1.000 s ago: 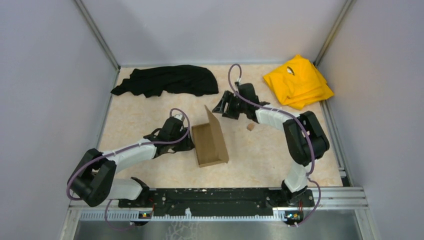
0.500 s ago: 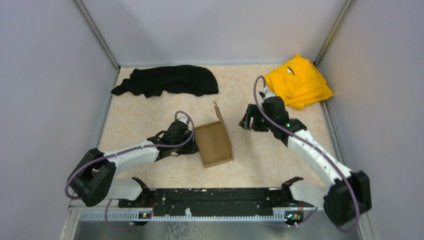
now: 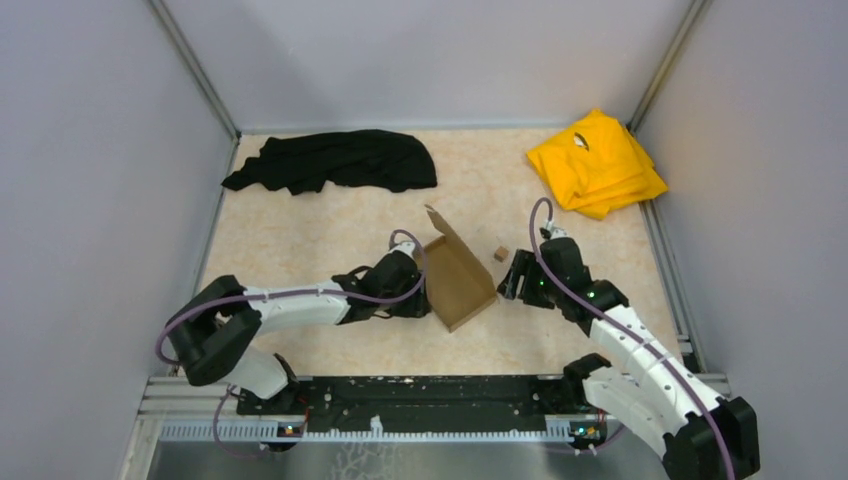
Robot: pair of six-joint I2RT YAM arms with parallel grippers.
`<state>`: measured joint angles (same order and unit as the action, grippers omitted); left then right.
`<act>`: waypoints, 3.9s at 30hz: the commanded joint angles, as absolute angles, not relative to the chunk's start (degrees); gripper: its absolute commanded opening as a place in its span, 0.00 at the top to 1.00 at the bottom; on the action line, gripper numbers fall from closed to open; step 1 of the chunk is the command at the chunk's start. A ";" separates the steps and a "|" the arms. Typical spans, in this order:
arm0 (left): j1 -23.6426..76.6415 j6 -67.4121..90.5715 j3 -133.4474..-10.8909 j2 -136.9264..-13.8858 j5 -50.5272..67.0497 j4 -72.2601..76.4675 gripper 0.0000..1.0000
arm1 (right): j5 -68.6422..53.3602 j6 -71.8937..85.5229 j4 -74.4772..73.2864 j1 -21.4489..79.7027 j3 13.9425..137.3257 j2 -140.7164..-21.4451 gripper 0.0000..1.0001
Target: Fold the paper box
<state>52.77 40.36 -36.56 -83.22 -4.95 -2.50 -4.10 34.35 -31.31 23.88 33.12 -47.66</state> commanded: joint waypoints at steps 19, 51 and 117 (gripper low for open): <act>58.45 41.48 -41.17 -86.22 -9.44 -1.53 0.47 | 6.00 50.33 -11.88 23.73 28.04 -60.17 0.31; 58.60 43.01 -38.12 -85.00 -10.76 -0.62 0.47 | -22.88 39.81 0.65 29.00 69.31 -105.37 0.41; 62.45 42.26 -61.15 -108.68 -23.09 -2.00 0.24 | 4.11 28.30 -20.50 8.28 47.03 -73.27 0.13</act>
<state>63.94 44.14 -60.66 -106.41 -23.18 -1.02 5.69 29.45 -22.94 8.82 47.24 -73.41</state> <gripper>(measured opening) 0.757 0.879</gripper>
